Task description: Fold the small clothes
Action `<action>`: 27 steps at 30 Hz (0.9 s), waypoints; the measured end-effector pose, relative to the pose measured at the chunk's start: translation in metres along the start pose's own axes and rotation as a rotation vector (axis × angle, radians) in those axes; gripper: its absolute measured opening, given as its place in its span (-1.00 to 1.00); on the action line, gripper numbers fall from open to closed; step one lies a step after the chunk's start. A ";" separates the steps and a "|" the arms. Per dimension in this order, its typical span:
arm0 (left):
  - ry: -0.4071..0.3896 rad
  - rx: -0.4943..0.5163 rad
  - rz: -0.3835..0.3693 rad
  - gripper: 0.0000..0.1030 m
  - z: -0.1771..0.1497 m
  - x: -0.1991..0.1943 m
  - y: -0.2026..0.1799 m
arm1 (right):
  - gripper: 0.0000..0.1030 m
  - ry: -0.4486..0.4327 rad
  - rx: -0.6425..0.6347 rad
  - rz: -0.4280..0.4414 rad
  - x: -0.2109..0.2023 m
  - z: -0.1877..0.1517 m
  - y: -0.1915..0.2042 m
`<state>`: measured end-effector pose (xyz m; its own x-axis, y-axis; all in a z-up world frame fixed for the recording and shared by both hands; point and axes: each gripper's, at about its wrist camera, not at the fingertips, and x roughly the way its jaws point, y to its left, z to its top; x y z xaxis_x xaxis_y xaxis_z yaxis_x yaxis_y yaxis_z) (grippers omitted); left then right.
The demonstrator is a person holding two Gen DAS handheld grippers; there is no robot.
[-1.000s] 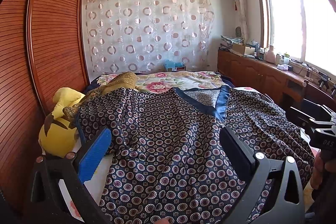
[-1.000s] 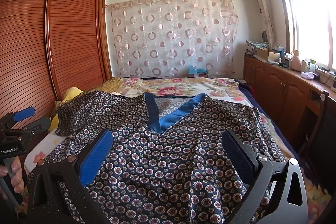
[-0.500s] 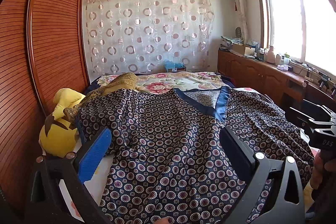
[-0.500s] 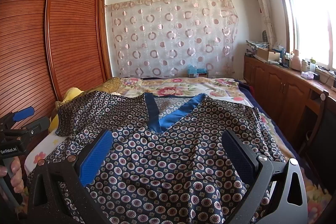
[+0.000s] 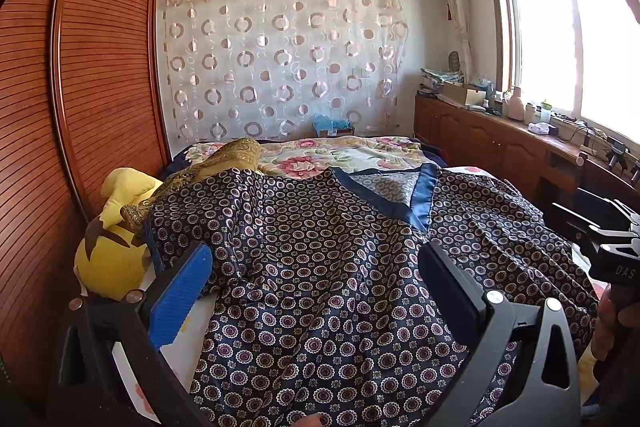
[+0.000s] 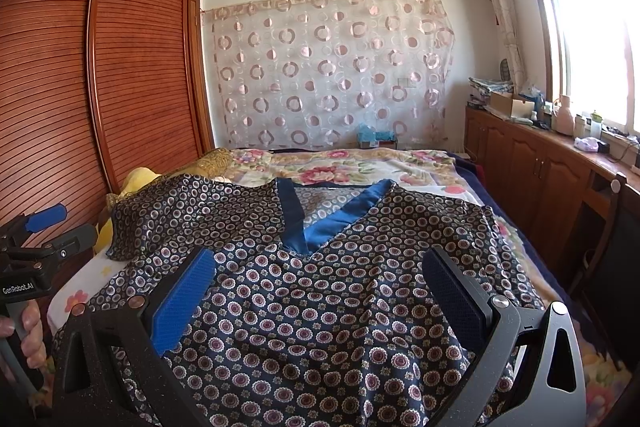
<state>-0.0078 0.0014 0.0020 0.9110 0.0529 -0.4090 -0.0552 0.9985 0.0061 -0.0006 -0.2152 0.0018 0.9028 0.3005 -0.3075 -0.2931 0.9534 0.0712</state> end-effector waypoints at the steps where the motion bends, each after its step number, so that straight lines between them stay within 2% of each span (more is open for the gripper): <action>1: 0.000 0.000 -0.001 1.00 0.000 0.000 0.001 | 1.00 0.000 0.000 0.000 0.000 0.000 0.000; 17: 0.024 -0.022 -0.010 1.00 -0.003 0.009 0.000 | 1.00 0.003 0.007 0.010 0.001 -0.001 0.000; 27: -0.009 0.000 0.034 1.00 -0.012 0.034 -0.001 | 1.00 0.020 -0.006 0.025 0.015 -0.004 0.002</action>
<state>0.0181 0.0017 -0.0226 0.9120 0.0872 -0.4008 -0.0865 0.9961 0.0197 0.0108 -0.2086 -0.0059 0.8885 0.3240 -0.3250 -0.3179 0.9453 0.0735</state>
